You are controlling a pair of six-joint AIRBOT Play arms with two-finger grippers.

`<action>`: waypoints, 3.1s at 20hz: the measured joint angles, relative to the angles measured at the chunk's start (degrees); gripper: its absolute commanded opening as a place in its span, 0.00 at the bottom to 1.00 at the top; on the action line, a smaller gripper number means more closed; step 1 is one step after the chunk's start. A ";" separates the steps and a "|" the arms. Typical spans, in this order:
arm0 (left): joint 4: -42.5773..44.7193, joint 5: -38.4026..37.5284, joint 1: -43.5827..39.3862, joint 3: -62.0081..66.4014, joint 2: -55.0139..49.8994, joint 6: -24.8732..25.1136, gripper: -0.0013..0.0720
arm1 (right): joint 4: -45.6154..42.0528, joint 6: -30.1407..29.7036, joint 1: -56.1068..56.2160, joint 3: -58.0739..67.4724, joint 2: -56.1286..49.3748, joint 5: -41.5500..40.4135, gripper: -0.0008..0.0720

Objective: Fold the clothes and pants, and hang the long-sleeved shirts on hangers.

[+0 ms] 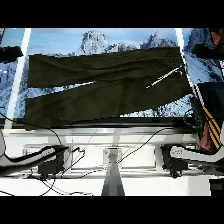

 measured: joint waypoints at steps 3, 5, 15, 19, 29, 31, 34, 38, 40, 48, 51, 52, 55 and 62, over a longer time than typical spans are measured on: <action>-1.57 -7.82 0.11 0.00 3.54 3.06 0.04 | -1.75 0.00 -3.21 -0.24 2.89 13.46 0.06; -6.40 -10.84 0.11 -0.22 5.38 6.25 0.04 | -2.86 0.50 -5.68 -1.68 4.46 22.08 0.06; -24.44 -13.73 0.72 -2.34 8.04 20.94 0.04 | 2.47 13.66 -9.81 -34.53 24.68 14.99 0.98; -25.46 -13.68 1.14 -4.72 8.09 21.53 0.04 | 3.98 20.41 -9.94 -42.99 24.63 3.93 0.96; -25.62 -17.18 10.75 -10.88 8.24 14.60 0.04 | 10.12 23.76 -7.37 -46.27 11.28 -26.58 0.54; -25.57 -19.15 13.94 -12.11 8.28 14.19 0.06 | 10.16 23.61 -4.92 -46.05 9.64 -31.32 0.29; -25.53 -21.31 19.65 -13.03 8.35 13.81 0.57 | 7.65 23.52 -1.99 -44.61 8.96 -34.34 0.06; -24.46 -24.59 29.42 -15.61 8.57 13.81 0.58 | 2.97 23.47 -0.52 -43.32 11.21 -33.48 0.06; -23.71 -26.29 34.62 -19.54 9.31 13.81 0.58 | 1.64 23.47 -0.28 -43.12 12.76 -32.76 0.06; -22.62 -26.56 50.31 -42.12 15.56 18.95 0.98 | 0.15 23.47 -0.04 -42.91 14.93 -31.17 0.06; -22.58 -23.91 51.69 -47.15 16.15 20.33 0.96 | 0.04 23.47 -0.04 -42.91 15.10 -30.56 0.06; -22.62 -22.51 51.93 -48.19 16.24 20.59 0.89 | 0.07 23.47 -0.04 -42.88 15.10 -30.53 0.06; -23.74 -17.29 52.17 -50.07 16.41 21.00 0.46 | 0.07 23.47 -0.04 -42.86 15.12 -30.03 0.06; -28.50 -5.18 44.89 -50.77 16.22 22.82 0.04 | -0.09 22.95 -0.04 -41.94 16.87 -24.81 0.06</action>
